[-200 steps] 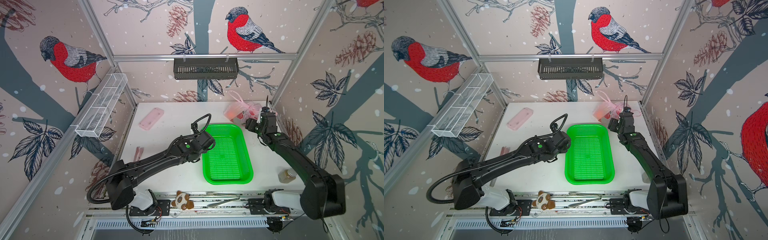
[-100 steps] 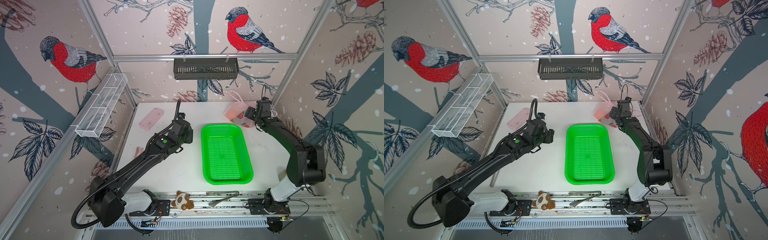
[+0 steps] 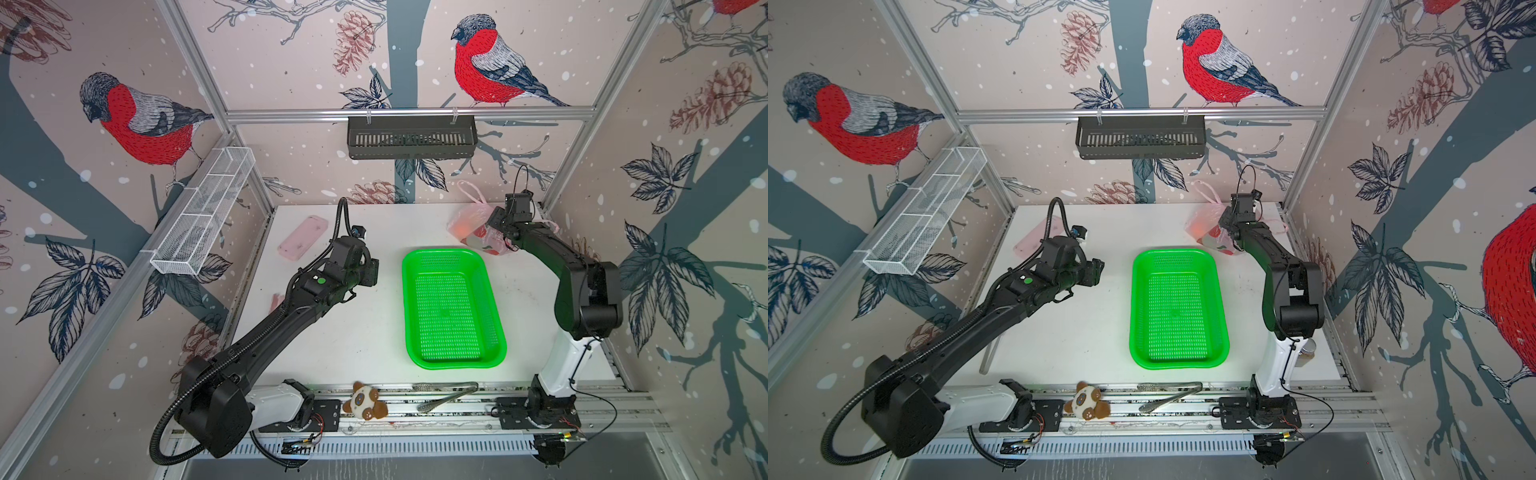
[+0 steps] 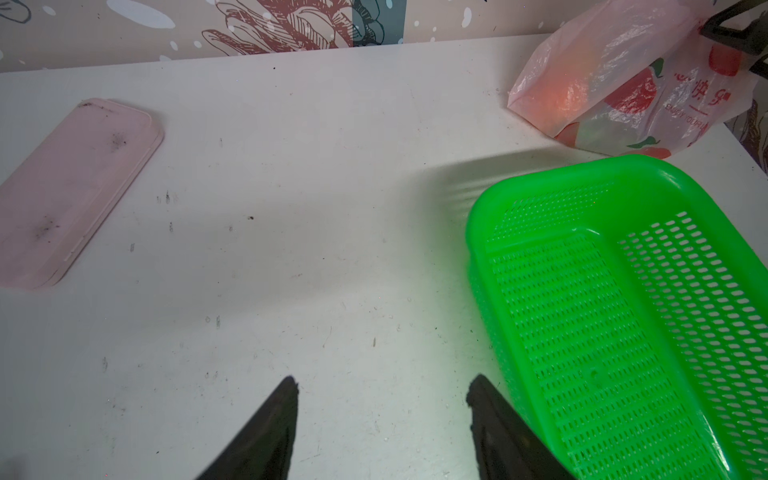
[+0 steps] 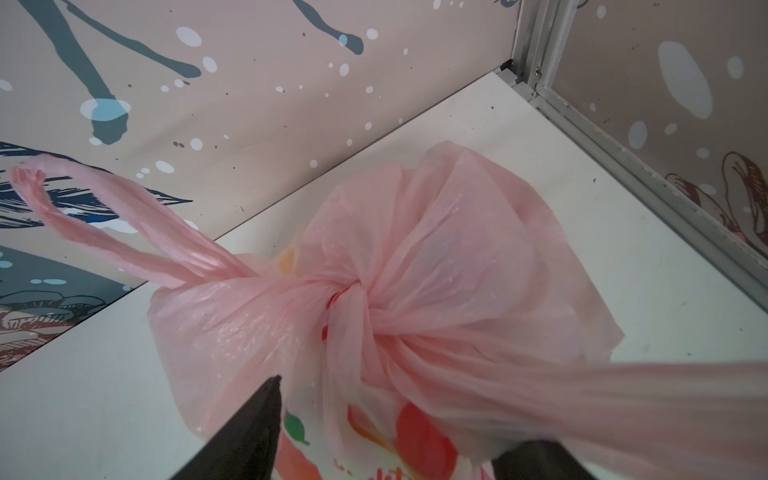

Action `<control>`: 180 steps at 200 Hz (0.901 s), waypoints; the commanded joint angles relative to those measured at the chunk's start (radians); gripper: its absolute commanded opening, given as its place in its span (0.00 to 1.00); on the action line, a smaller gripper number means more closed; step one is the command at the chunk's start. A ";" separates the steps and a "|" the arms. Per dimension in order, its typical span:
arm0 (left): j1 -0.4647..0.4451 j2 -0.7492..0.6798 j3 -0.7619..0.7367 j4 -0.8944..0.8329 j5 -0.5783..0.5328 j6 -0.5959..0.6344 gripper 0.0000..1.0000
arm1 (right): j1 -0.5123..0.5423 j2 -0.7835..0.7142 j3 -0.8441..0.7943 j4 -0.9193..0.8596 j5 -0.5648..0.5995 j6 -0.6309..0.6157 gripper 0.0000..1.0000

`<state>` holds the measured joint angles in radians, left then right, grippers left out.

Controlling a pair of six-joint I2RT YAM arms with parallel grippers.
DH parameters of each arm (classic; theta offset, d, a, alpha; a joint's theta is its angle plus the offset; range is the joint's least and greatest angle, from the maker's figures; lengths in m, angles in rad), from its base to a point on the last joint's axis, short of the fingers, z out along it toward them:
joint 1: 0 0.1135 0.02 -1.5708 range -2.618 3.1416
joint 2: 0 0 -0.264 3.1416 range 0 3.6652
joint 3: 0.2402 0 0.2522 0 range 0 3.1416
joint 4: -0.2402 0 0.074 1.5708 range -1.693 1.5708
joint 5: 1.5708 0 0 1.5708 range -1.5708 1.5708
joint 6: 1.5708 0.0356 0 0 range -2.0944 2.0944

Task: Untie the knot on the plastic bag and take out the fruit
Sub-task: 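Grasp the pink bag's tied knot with the right gripper while the left gripper withdraws, then drag the pink bag with the right gripper toward the left gripper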

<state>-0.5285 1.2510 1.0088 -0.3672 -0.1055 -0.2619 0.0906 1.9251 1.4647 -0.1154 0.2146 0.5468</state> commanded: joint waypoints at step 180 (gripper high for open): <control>0.070 -0.025 -0.029 0.060 0.073 -0.057 0.64 | 0.238 0.229 0.311 0.035 -0.366 -0.164 0.03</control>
<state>-0.4622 1.2434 0.9852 -0.3225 -0.0257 -0.2928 0.2749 2.1464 1.7531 -0.0975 -0.0536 0.4156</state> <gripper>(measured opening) 0.637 0.051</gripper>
